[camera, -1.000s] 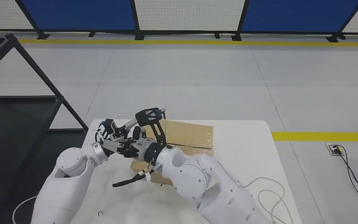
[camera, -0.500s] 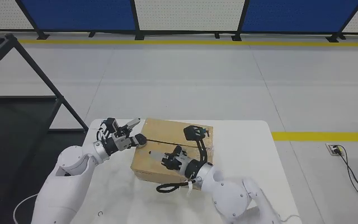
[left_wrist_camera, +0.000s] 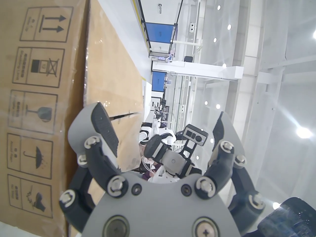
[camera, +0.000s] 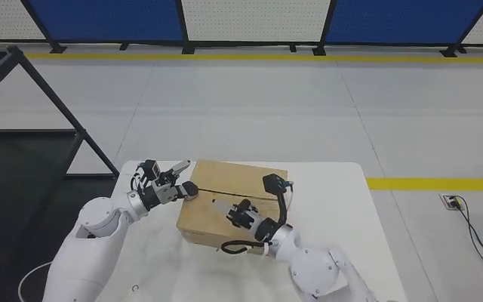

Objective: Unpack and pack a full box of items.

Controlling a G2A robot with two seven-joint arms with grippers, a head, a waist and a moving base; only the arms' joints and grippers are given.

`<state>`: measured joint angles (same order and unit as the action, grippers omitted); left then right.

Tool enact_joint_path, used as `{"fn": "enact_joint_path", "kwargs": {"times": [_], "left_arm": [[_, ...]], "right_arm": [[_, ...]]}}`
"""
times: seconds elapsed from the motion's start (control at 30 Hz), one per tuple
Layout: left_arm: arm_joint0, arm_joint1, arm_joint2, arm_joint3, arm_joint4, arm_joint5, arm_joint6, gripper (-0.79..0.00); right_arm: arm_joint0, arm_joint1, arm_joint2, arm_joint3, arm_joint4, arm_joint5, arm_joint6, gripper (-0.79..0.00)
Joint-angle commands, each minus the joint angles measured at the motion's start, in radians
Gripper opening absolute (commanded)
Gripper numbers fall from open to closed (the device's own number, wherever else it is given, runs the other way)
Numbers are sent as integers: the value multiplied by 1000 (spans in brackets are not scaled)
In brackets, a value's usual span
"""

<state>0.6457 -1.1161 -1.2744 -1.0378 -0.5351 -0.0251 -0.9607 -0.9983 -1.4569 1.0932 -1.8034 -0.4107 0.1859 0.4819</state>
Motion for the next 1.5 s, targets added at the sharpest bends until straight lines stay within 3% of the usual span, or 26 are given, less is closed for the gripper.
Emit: {"fn": "enact_joint_path", "kwargs": {"times": [0.0, 0.27, 0.9, 1.23, 1.47], "left_arm": [[-1, 0, 2, -4, 3, 2, 1, 0], [-2, 2, 5, -17, 15, 2, -5, 0], [30, 13, -7, -71, 46, -42, -34, 0], [86, 29, -27, -172, 120, -65, -36, 0], [166, 43, -46, -299, 189, -113, -37, 0]], "right_arm": [[-54, 3, 26, -52, -17, -31, -100, 0], [-142, 8, 71, -125, -6, -62, -197, 0], [-75, 10, 85, -41, 73, -40, -90, 0], [-99, 16, 112, -56, 86, -65, -99, 0], [-95, 18, 122, -41, 111, -87, -92, 0]]}}
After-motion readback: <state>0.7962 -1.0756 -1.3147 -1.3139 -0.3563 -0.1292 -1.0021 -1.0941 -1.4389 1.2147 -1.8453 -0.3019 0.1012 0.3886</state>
